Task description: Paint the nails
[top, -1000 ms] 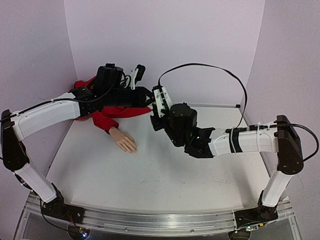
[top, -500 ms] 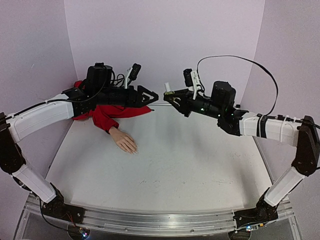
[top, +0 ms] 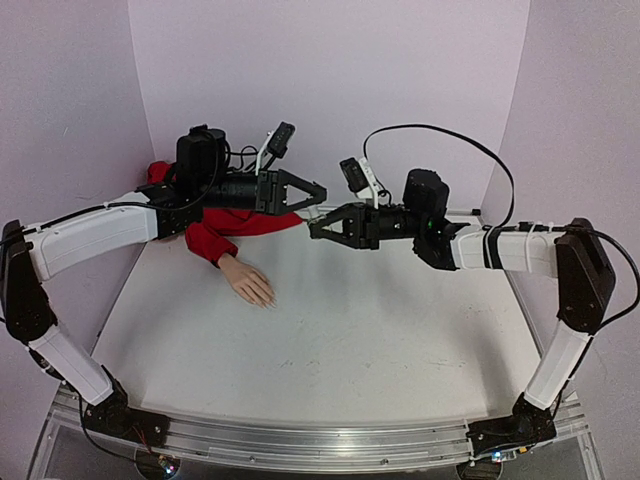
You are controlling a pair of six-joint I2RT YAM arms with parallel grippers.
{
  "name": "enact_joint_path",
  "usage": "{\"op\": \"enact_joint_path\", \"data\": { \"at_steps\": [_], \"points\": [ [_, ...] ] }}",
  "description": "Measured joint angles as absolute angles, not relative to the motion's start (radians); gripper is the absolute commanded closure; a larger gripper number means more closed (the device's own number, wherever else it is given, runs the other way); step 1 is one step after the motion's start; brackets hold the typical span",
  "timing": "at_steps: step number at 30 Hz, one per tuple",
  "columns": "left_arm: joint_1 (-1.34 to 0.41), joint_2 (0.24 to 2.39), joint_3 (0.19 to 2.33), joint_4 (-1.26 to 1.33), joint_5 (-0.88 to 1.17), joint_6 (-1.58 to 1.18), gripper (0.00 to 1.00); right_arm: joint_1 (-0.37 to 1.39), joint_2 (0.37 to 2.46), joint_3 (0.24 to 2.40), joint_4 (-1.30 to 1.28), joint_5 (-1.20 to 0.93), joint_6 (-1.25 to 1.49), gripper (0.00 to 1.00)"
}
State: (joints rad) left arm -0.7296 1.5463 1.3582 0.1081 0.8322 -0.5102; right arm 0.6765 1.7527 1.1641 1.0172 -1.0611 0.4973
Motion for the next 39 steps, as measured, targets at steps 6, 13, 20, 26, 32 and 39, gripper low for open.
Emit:
{"op": "enact_joint_path", "data": {
  "at_steps": [6, 13, 20, 26, 32, 39],
  "points": [
    [-0.732, 1.546, 1.358, 0.133, 0.842, -0.5, 0.37, 0.677, 1.753, 1.165, 1.072, -1.055, 0.524, 1.0],
    [-0.731, 1.546, 1.339, 0.139, 0.805, -0.49, 0.69, 0.677, 1.734, 1.147, 1.086, -1.012, 0.521, 1.0],
    [-0.732, 1.546, 1.332, 0.144, 0.754, -0.456, 0.95, 0.677, 1.702, 1.134, 1.083, -0.952, 0.509, 1.0],
    [-0.734, 1.546, 1.323, 0.131, 0.67, -0.441, 1.0, 0.688, 1.686, 1.139, 0.978, -0.826, 0.414, 1.0],
    [-0.725, 1.537, 1.312, 0.116, 0.497, -0.436, 1.0, 0.946, 1.644, 1.164, 0.809, 0.102, 0.07, 1.0],
    [-0.766, 1.495, 1.311, 0.068, 0.422, -0.422, 0.86, 1.129, 1.72, 1.202, 0.94, 0.709, -0.286, 1.0]
  ]
}}
